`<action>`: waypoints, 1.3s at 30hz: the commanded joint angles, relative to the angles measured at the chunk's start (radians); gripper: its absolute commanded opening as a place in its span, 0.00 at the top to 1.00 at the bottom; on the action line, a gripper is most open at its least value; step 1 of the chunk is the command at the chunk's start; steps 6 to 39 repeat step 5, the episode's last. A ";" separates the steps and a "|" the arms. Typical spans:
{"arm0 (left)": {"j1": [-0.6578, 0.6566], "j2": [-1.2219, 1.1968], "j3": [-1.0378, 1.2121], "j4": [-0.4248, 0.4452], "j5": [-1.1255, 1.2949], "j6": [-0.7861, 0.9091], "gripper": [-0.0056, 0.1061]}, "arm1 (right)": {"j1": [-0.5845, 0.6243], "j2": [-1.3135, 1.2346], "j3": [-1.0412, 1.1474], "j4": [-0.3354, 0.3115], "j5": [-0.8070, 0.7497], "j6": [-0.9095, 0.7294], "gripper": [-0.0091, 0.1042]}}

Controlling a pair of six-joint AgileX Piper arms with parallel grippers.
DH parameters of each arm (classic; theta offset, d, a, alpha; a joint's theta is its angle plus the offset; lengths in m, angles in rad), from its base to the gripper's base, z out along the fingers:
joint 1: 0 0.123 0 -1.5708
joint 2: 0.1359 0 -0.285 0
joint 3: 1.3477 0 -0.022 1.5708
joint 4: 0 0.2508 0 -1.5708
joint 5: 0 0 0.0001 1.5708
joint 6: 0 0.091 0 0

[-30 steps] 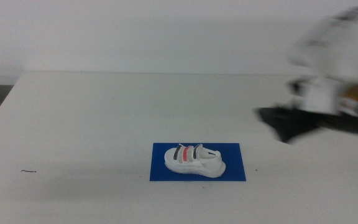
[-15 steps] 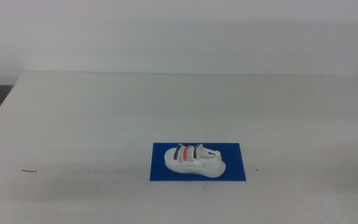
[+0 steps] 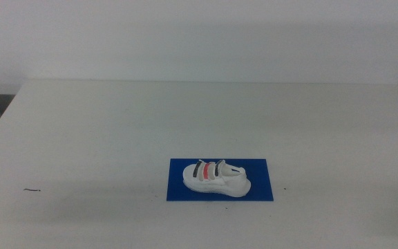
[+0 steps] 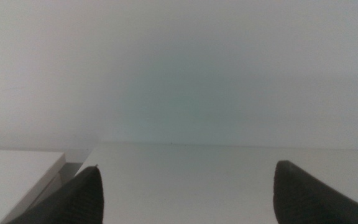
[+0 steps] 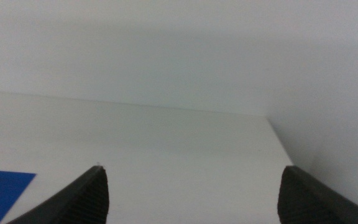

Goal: Use one arm to grab the shoe from the table and place it on the mat.

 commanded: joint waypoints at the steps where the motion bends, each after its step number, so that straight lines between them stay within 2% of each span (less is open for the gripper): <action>1: 0.000 -0.004 0.000 0.000 -0.013 -0.001 0.11 | -0.029 -0.004 0.004 -0.014 -0.005 0.000 0.12; 39: 0.000 -0.004 0.000 0.000 -0.013 -0.001 0.11 | -0.038 -0.004 0.004 -0.006 -0.005 0.000 0.12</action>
